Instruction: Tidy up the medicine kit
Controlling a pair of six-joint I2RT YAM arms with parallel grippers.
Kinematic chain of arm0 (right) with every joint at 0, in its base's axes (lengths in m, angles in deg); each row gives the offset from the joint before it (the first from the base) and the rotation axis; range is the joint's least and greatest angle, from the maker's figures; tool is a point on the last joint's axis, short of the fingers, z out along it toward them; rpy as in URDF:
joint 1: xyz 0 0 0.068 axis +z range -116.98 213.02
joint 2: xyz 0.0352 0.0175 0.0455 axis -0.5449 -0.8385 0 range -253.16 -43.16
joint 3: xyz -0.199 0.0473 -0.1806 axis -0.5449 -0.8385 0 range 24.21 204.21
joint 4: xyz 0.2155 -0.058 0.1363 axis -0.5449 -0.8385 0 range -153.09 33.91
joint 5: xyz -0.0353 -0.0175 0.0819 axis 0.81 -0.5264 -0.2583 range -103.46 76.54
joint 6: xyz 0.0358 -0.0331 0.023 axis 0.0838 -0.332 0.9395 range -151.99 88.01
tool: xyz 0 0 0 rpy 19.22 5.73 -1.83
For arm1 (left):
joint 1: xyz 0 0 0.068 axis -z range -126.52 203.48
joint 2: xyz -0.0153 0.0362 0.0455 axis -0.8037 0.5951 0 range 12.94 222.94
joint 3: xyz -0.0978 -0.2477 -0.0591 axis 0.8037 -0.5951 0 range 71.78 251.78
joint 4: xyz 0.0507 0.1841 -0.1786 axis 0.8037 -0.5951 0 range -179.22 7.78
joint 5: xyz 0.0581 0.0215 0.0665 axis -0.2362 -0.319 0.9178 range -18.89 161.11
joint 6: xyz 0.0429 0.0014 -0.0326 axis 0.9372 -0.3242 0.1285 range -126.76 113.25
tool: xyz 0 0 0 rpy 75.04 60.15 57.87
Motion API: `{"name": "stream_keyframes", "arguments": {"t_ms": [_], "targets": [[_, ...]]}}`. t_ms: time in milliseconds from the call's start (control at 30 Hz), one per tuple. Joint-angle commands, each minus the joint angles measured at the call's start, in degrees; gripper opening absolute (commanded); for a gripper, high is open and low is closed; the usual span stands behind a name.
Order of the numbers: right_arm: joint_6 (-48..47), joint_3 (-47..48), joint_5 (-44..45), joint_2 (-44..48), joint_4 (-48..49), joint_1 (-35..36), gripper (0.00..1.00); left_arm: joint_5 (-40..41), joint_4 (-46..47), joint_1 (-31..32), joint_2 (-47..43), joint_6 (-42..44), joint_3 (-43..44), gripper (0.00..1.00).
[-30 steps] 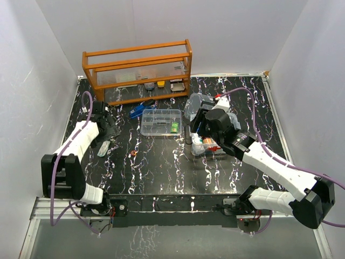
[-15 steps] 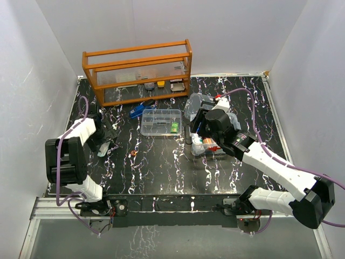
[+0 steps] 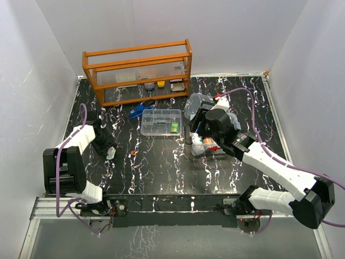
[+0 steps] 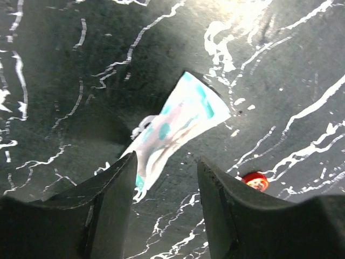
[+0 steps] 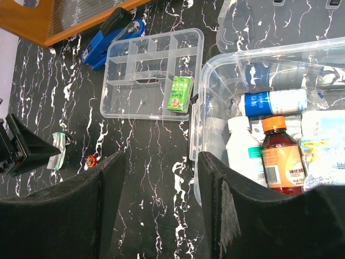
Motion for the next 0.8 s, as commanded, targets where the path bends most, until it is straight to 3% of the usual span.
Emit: {"name": "stream_keyframes", "arguments": {"t_ms": [0, 167, 300, 467, 767], "targets": [[-0.24, -0.40, 0.11, 0.39, 3.39, -0.31, 0.53, 6.21, -2.66, -0.04, -1.97, 0.99, 1.42, 0.49], [0.05, -0.84, -0.02, 0.46, 3.56, -0.35, 0.53, 8.27, -2.47, -0.05, -0.39, 4.56, 3.34, 0.48], [0.06, -0.86, -0.18, 0.34, 3.61, -0.33, 0.52, 2.66, -2.00, -0.10, 2.41, 7.83, 4.99, 0.53], [-0.04, -0.72, -0.22, 0.18, 3.62, -0.35, 0.52, 1.40, -2.01, -0.05, 4.37, 8.23, 5.61, 0.54], [0.03, -0.70, -0.46, -0.03, 3.85, -0.31, 0.52, 6.13, -2.59, -0.09, 4.71, 8.29, 5.30, 0.29]]}}
